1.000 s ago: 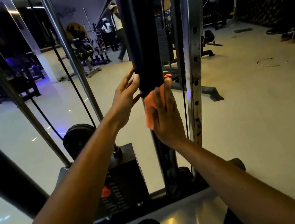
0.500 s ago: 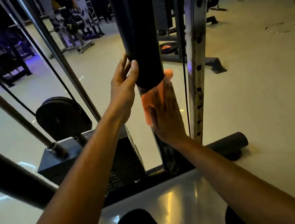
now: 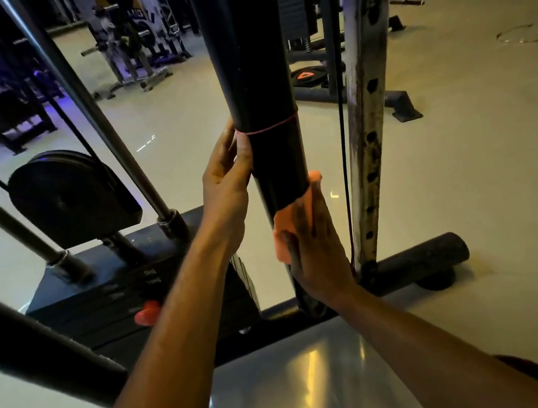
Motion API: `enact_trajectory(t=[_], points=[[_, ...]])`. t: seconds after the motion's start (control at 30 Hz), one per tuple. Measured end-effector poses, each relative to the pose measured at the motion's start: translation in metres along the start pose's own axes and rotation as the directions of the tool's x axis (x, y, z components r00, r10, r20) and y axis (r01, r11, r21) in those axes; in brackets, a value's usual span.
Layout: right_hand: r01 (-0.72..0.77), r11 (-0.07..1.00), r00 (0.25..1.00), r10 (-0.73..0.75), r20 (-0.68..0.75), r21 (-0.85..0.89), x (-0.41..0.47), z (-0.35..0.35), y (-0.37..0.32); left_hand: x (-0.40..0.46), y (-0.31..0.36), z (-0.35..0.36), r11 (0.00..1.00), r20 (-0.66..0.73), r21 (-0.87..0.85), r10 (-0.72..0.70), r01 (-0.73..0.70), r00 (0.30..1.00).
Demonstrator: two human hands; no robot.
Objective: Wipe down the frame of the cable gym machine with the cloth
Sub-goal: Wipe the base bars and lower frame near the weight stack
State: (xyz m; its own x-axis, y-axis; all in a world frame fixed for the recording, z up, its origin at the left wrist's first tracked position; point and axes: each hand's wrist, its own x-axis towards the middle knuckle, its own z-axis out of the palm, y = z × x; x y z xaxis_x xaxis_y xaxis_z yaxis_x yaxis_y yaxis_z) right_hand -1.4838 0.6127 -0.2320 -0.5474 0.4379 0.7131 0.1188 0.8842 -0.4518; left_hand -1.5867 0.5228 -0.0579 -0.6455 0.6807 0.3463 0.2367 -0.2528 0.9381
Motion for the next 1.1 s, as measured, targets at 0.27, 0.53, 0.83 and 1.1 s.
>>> enact_trajectory(t=[0.27,0.53,0.83,1.1], points=[[0.010,0.997,0.992,-0.002,-0.123,0.071,0.055,-0.021,-0.027,-0.015,-0.017,-0.004,0.998,0.035,0.021,-0.063,0.063,0.997],[-0.039,0.995,0.998,0.043,0.037,-0.095,-0.023,0.014,-0.004,-0.015,-0.026,-0.012,0.992,0.092,0.024,-0.127,0.126,0.988],[-0.070,0.997,0.980,0.074,-0.184,0.028,0.035,0.000,-0.029,-0.025,-0.052,-0.011,0.978,0.084,0.012,-0.207,0.207,0.975],[-0.165,0.985,0.982,0.169,0.083,-0.046,-0.070,0.038,0.010,-0.024,-0.070,-0.018,0.977,0.125,0.020,-0.214,0.213,0.969]])
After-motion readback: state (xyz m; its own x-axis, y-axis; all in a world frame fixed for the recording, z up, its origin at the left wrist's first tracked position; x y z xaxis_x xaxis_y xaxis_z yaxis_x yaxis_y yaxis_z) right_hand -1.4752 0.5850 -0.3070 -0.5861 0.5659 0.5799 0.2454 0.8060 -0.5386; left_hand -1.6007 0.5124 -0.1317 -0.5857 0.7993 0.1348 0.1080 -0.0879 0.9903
